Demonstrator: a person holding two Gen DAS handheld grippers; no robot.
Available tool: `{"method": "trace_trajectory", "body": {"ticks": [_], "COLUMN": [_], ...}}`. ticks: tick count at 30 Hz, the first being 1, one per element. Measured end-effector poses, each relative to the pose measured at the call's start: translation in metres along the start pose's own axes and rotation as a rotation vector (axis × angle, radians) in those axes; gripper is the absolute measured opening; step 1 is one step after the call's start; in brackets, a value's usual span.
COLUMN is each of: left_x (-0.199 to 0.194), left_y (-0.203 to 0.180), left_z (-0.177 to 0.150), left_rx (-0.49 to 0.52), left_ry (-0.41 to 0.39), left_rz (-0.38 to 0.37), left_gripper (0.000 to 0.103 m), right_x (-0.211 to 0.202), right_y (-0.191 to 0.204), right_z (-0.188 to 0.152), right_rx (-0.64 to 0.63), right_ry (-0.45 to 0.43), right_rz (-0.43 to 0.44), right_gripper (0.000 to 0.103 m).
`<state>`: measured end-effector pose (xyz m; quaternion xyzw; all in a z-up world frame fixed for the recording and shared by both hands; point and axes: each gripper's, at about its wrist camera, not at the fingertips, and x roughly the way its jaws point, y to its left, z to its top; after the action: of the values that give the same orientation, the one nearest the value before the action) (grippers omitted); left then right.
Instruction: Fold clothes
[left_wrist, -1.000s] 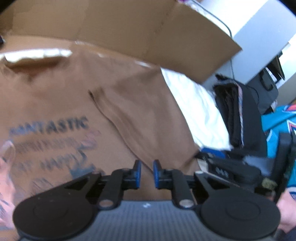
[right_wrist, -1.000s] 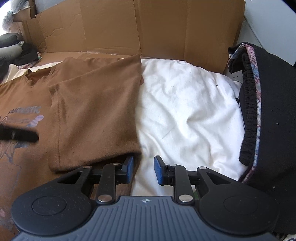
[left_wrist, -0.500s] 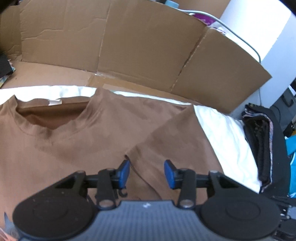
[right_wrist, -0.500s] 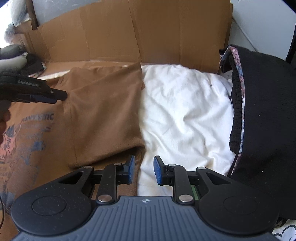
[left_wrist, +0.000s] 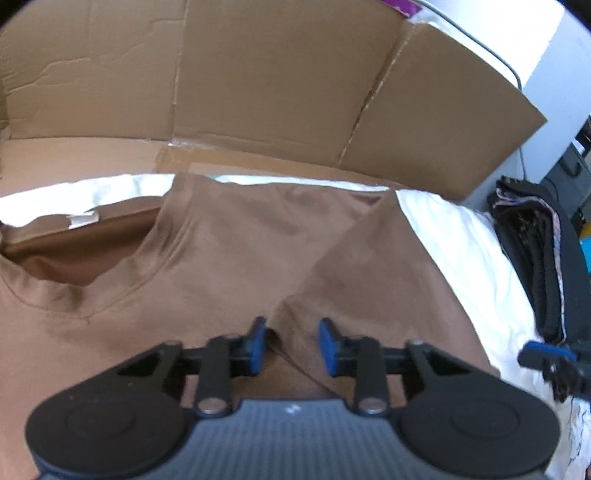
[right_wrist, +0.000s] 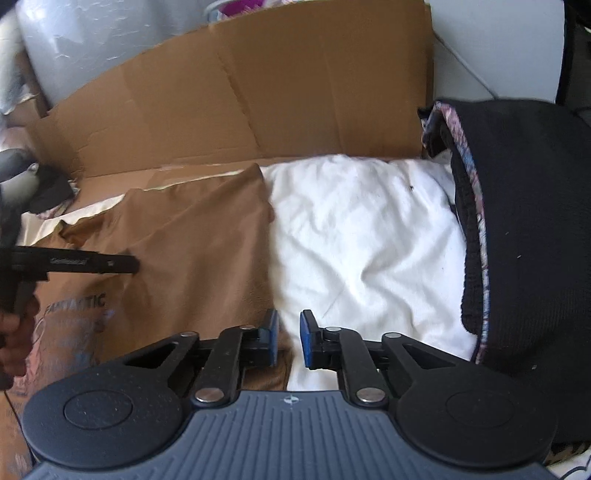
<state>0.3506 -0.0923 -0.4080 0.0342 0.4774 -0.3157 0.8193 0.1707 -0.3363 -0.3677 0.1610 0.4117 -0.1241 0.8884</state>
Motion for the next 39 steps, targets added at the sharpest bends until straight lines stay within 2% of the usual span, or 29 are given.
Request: {"method": "trace_trajectory", "body": {"ticks": [1,2,10,18,21,23,30,39], "left_x": [0.0,0.0,-0.01,-0.004,0.001,-0.004,-0.028,-0.041], "left_y": [0.002,0.004,0.01,0.01,0.007,0.007,-0.008,-0.027], "left_z": [0.001,0.002,0.011,0.015,0.013,0.011,0.006,-0.002], "left_rx": [-0.01,-0.022,-0.058,-0.04,-0.031,-0.052,-0.064,-0.087], "left_ry": [0.002,0.002,-0.018,0.001,0.033,0.02,-0.047,-0.08], "left_rz": [-0.003,-0.007,-0.034,0.007,0.048,0.061,0.054,0.021], "left_gripper": [0.011,0.009,0.004,0.004,0.012,0.023,0.024,0.025], "right_x": [0.004,0.009,0.028,0.03,0.024,0.018,0.015,0.028], "right_y": [0.001,0.002,0.004,0.004,0.004,0.006,0.019,0.033], "right_z": [-0.001,-0.003,-0.015,-0.017,-0.015,-0.013,-0.004,0.0], "right_rx": [-0.001,-0.005,-0.049,-0.045,-0.03,-0.028,-0.039,-0.067], "right_ry": [0.006,0.015,0.056,0.058,0.042,0.018,-0.014,-0.025], "right_rz": [-0.002,-0.001,-0.029,-0.063,-0.068,-0.05,-0.002,0.011], "right_gripper": [0.011,0.011,0.009,0.009,0.009,0.009,0.009,0.009]}}
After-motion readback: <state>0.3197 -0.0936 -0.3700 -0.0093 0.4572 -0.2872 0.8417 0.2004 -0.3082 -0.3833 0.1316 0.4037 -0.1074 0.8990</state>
